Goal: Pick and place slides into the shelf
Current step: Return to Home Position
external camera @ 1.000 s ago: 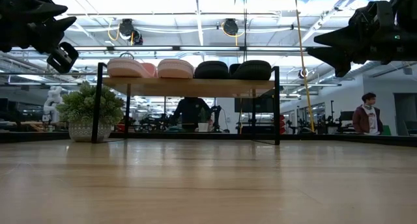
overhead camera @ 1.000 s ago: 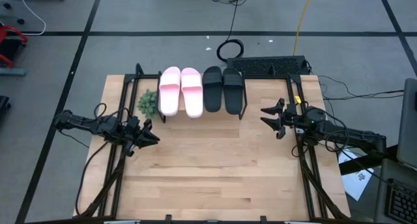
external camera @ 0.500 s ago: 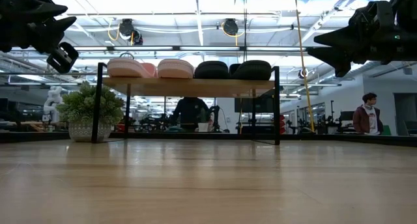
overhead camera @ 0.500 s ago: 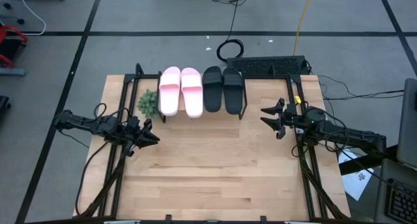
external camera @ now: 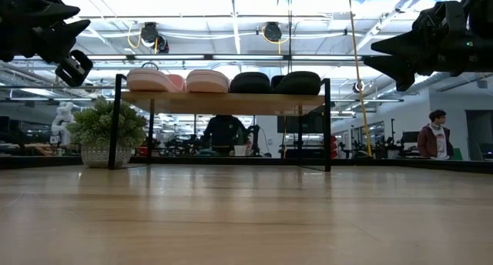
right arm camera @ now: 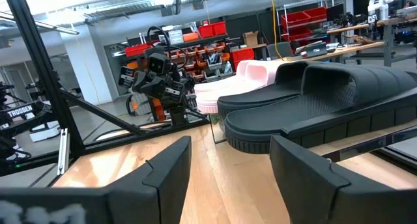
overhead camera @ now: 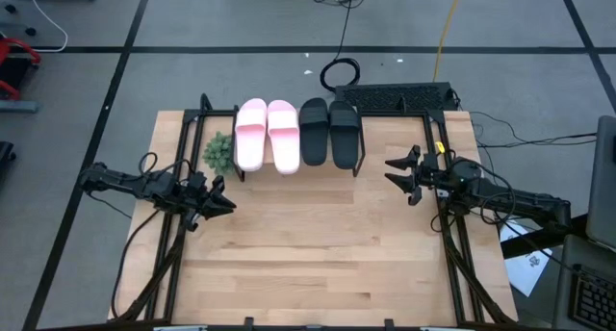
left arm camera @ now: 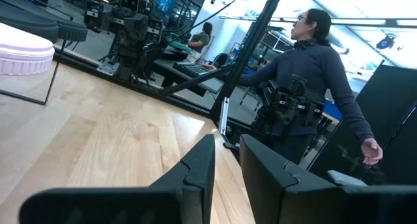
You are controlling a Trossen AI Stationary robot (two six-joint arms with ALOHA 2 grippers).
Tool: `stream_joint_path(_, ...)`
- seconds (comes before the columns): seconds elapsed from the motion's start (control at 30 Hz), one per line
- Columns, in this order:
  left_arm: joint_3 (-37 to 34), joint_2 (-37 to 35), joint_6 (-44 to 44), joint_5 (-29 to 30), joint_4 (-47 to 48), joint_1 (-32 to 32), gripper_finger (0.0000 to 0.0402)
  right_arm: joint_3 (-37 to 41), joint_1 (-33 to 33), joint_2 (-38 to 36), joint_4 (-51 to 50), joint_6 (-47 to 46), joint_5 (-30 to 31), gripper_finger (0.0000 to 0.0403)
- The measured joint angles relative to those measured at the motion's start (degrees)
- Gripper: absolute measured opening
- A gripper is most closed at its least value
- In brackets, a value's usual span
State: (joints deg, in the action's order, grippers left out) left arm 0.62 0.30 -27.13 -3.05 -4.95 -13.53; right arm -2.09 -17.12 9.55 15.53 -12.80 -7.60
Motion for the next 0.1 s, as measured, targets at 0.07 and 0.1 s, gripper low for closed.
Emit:
stream_joint_path(0.07,0.0,0.0,0.0,0.0,0.0,0.0,0.0074,0.0,0.0,0.0,0.0,0.0,0.0,0.0199)
stream_joint_path(0.1,0.0,0.0,0.1,0.0,0.0,0.0,0.0074,0.0,0.0,0.0,0.0,0.0,0.0,0.0199)
